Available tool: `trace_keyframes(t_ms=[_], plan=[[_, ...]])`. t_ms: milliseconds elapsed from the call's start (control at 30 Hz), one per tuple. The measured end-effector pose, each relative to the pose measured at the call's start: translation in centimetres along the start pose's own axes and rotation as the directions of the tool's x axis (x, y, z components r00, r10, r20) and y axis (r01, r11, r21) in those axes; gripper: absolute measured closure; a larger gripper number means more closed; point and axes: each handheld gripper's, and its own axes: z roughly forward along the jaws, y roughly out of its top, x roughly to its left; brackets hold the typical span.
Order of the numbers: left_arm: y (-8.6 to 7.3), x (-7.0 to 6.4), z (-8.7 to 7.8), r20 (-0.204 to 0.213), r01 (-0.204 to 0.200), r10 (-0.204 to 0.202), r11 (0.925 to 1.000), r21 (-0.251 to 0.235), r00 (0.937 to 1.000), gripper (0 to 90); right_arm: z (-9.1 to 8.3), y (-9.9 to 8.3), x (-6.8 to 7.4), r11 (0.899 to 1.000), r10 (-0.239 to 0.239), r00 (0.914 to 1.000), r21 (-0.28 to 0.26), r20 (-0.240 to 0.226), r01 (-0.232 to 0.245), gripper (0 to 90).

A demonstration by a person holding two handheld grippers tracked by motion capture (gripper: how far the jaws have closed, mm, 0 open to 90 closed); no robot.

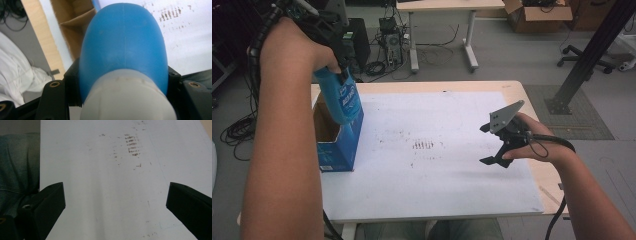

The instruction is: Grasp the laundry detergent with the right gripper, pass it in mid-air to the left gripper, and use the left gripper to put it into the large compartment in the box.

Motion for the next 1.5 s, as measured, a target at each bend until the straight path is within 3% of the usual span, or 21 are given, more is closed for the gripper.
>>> trace_keyframes(t_ms=[300, 533, 733, 933, 1233, 1500], plan=[[-0.2, 2.3, -0.4, -0.011, 0.100, -0.100, 0.9949, 0.013, 0.9949, 38.3, 0.0, 0.0, 0.1, 1.000, -0.012, 0.9999, 0.028, -0.008, 0.013, 2.5], [-0.6, 4.1, -0.5, -0.011, 0.180, -0.180, 0.9836, 0.013, 0.9837, 38.3, 0.3, -0.1, 0.0, 0.999, -0.011, 0.9998, 0.044, -0.015, 0.011, 2.6], [-0.8, 5.8, 0.3, -0.011, 0.220, -0.220, 0.9751, 0.025, 0.9754, 38.4, 0.4, -0.2, -0.1, 0.998, -0.008, 0.9997, 0.056, -0.023, 0.009, 2.6], [-0.9, 6.6, 1.4, -0.006, 0.249, -0.249, 0.9681, 0.030, 0.9685, 38.3, 0.6, -0.3, -0.2, 0.997, -0.004, 0.9995, 0.074, -0.031, 0.006, 2.6], [-0.9, 7.3, 3.5, 0.003, 0.257, -0.257, 0.9652, 0.048, 0.9663, 38.3, 0.7, -0.2, -0.4, 0.996, 0.002, 0.9992, 0.087, -0.040, 0.002, 2.8], [-0.5, 7.5, 5.4, 0.000, 0.248, -0.249, 0.9666, 0.064, 0.9685, 38.3, 0.8, -0.1, -0.4, 0.996, 0.003, 0.9992, 0.095, -0.041, 0.001, 2.8]])
